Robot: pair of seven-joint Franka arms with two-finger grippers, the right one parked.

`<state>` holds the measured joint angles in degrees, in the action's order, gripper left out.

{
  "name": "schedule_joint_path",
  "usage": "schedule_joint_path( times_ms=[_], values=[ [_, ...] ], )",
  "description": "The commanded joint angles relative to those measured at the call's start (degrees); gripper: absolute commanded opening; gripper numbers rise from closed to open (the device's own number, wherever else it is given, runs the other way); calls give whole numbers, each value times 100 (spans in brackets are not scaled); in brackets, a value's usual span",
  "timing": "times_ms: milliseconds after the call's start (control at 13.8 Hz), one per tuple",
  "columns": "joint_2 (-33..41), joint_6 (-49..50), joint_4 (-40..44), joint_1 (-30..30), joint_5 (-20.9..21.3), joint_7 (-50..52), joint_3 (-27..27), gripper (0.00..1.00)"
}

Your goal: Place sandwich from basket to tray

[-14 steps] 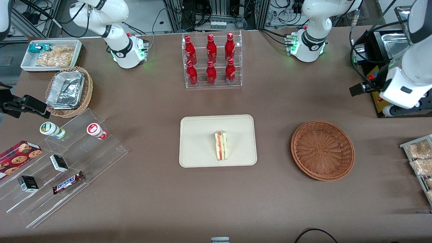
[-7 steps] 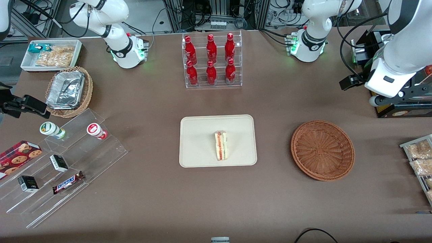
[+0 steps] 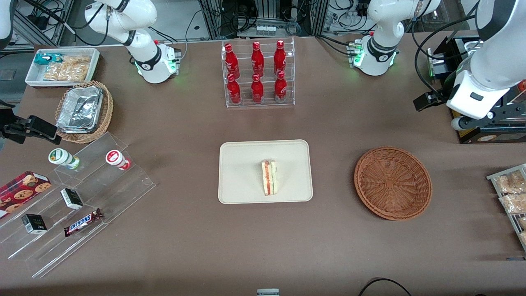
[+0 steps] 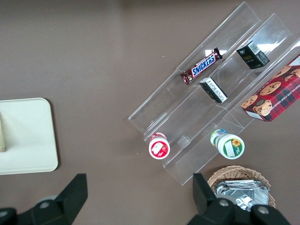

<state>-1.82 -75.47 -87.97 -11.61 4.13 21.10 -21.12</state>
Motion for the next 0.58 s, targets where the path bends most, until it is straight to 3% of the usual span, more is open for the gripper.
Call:
schedule_joint_path(
  times_ms=[0, 145, 291, 509],
  values=[
    [6, -309, 52, 79, -647, -762, 650, 100],
    [-11, -407, 26, 237, -608, -853, 811, 100],
    [6, -652, -9, 527, -21, -861, 812, 100],
    [15, -803, -1, 563, -105, -862, 768, 100]
  ],
)
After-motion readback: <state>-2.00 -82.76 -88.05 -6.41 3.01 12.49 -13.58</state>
